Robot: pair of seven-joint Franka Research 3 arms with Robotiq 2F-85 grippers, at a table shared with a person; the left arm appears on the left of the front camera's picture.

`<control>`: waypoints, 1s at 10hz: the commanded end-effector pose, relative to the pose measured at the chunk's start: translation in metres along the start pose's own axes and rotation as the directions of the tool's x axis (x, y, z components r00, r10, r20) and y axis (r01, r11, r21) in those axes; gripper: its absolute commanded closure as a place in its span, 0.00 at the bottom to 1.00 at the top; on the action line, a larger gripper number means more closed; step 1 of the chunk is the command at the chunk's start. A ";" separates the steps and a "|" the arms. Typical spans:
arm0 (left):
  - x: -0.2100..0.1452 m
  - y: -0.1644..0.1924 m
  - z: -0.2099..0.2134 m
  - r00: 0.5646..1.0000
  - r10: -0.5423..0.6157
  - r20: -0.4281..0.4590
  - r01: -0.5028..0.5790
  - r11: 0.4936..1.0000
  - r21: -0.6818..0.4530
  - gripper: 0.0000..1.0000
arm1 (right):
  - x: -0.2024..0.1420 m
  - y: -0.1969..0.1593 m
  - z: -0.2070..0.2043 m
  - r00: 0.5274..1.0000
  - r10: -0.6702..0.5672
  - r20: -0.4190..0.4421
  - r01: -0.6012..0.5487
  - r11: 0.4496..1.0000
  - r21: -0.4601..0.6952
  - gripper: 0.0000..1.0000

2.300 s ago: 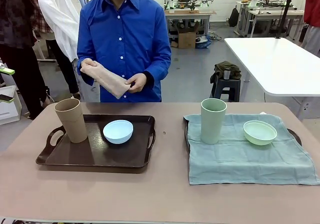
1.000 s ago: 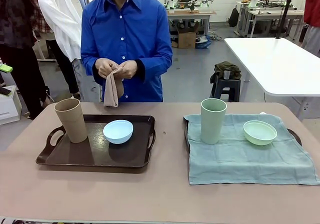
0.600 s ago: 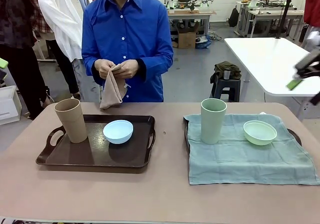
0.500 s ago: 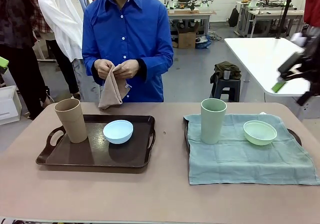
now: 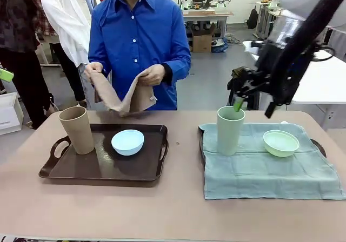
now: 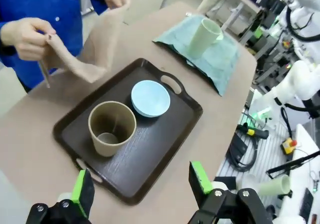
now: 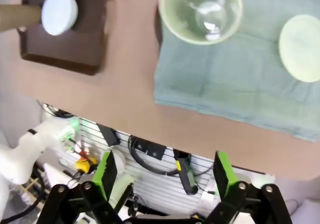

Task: Set up a tray with a mat and arrange the tableware.
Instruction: Pick up the Picnic Bowl and Reusable plastic cup from the Handle tray in front of the human's position and hold them in the air.

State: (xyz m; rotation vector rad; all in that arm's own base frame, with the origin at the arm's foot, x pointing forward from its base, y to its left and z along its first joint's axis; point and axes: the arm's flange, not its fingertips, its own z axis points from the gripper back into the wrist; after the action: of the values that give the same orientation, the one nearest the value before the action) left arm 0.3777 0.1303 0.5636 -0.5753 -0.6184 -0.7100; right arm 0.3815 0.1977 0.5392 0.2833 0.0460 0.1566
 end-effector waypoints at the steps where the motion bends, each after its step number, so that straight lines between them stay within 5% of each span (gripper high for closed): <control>1: 0.007 -0.004 0.003 1.000 -0.027 0.003 0.026 0.999 0.018 0.00 | 0.000 -0.024 0.006 1.000 -0.014 -0.004 0.014 1.000 0.016 0.00; 5: 0.004 -0.002 0.003 1.000 -0.013 0.005 0.013 1.000 0.003 0.00 | 0.000 -0.024 0.006 1.000 -0.014 -0.004 0.014 1.000 0.016 0.00; 7: 0.021 0.021 -0.023 0.953 -0.299 0.044 0.298 0.954 0.025 0.00 | 0.018 -0.003 -0.003 0.999 0.033 -0.034 -0.033 0.999 -0.009 0.00; 10: 0.033 0.043 -0.041 0.853 -0.517 -0.071 0.496 0.846 -0.193 0.00 | 0.067 0.059 -0.040 0.980 0.160 -0.117 -0.168 0.984 -0.060 0.00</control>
State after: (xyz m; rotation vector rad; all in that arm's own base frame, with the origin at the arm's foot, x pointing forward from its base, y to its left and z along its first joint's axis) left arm 0.4310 0.0991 0.5463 -0.5080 -0.6526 -1.1966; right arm 0.4080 0.2570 0.5155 0.2571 0.1196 0.2928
